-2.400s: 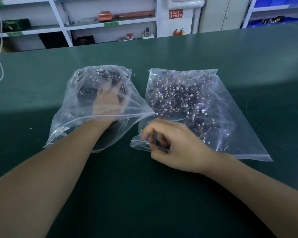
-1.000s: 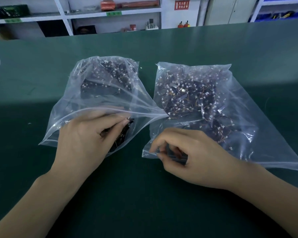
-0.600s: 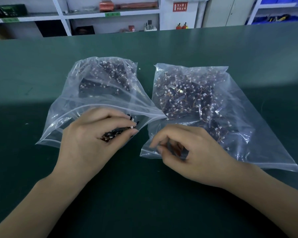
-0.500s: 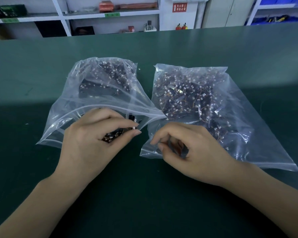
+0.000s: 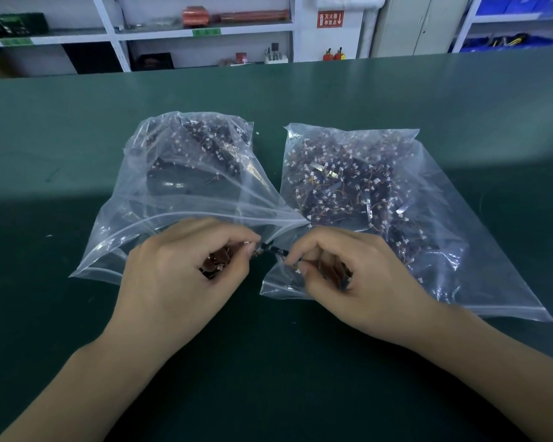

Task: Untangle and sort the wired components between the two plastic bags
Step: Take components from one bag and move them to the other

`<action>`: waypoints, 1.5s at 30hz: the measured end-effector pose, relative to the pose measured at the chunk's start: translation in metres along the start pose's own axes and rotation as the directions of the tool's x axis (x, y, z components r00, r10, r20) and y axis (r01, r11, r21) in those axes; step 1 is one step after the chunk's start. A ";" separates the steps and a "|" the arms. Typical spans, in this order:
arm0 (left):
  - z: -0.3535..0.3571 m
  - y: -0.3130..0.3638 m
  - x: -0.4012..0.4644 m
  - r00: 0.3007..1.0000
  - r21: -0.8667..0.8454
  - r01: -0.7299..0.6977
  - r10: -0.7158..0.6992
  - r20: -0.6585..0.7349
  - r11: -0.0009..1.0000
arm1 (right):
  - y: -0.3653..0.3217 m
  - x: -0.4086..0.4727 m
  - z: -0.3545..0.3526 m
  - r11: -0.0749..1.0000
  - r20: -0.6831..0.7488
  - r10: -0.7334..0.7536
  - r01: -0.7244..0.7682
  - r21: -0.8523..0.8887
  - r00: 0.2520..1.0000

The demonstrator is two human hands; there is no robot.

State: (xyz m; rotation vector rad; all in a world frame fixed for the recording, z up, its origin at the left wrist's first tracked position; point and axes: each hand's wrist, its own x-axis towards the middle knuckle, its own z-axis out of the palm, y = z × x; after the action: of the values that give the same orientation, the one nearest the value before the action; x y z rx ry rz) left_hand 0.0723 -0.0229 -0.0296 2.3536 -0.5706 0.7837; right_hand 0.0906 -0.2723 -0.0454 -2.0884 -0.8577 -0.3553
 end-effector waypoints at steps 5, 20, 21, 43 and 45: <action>-0.004 0.000 0.001 0.997 0.062 -0.074 0.074 -0.004 0.995 | -0.001 0.000 0.000 0.999 -0.001 0.026 -0.026 -0.020 1.000; 0.005 0.013 -0.002 0.996 -0.248 0.083 -0.090 -0.017 0.965 | -0.004 0.001 0.001 0.994 -0.043 0.069 -0.064 0.090 0.997; 0.006 0.015 -0.002 0.995 -0.262 0.091 -0.095 -0.005 0.961 | -0.005 0.001 0.001 0.994 -0.032 0.046 -0.043 0.099 0.998; 0.014 0.021 -0.006 1.000 -0.338 0.005 -0.008 -0.008 0.941 | -0.004 0.005 0.000 0.991 -0.094 -0.137 0.136 -0.012 0.986; 0.013 0.023 -0.007 0.999 -0.359 0.028 -0.038 -0.021 0.933 | -0.005 0.005 0.000 0.994 -0.104 -0.111 0.110 -0.011 0.988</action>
State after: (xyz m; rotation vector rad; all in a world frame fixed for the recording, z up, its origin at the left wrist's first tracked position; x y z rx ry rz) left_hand 0.0602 -0.0469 -0.0336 2.0078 -0.6045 0.6339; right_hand 0.0904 -0.2677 -0.0399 -2.0131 -0.9127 -0.5223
